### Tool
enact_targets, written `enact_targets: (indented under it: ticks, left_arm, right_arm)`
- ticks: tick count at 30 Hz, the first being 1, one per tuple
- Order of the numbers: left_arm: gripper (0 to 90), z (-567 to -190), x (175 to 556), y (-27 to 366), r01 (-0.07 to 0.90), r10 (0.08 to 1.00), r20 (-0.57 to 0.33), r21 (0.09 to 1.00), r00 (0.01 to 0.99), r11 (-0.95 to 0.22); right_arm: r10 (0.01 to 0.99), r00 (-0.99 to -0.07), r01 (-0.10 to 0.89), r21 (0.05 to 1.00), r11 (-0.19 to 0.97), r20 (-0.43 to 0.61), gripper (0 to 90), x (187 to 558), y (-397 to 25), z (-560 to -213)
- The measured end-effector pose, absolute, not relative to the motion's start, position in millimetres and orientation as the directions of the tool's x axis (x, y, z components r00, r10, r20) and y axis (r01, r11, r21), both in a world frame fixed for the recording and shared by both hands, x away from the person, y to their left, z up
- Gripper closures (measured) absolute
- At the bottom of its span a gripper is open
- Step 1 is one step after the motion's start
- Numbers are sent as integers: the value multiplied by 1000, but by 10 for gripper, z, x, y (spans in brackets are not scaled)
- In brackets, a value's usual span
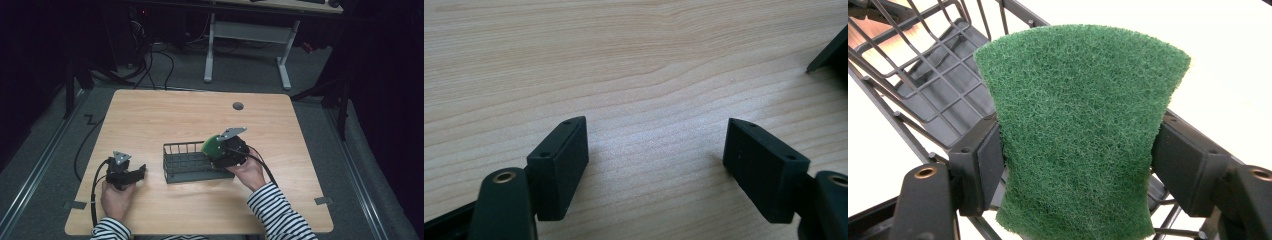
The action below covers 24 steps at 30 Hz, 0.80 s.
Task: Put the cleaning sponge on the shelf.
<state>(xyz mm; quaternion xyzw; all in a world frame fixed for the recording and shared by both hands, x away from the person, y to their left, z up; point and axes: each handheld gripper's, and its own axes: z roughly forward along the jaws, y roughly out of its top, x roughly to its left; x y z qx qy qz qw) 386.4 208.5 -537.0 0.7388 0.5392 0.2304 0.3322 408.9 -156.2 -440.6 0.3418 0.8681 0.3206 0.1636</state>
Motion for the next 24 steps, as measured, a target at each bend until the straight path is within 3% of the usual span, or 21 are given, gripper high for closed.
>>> enact_targets:
  ticks: [14, 24]
  left_arm:
    - [266, -5370, 3864, 2085, 643, 950, -17, 739, 313, -198]
    - [265, -5370, 3864, 2085, 644, 950, -17, 739, 313, -199]
  right_arm:
    - [714, -700, 473, 732, 491, -26, 246, 4050, -1702, -4277]
    - [712, -702, 466, 760, 453, 6, 165, 4005, -1811, -4202]
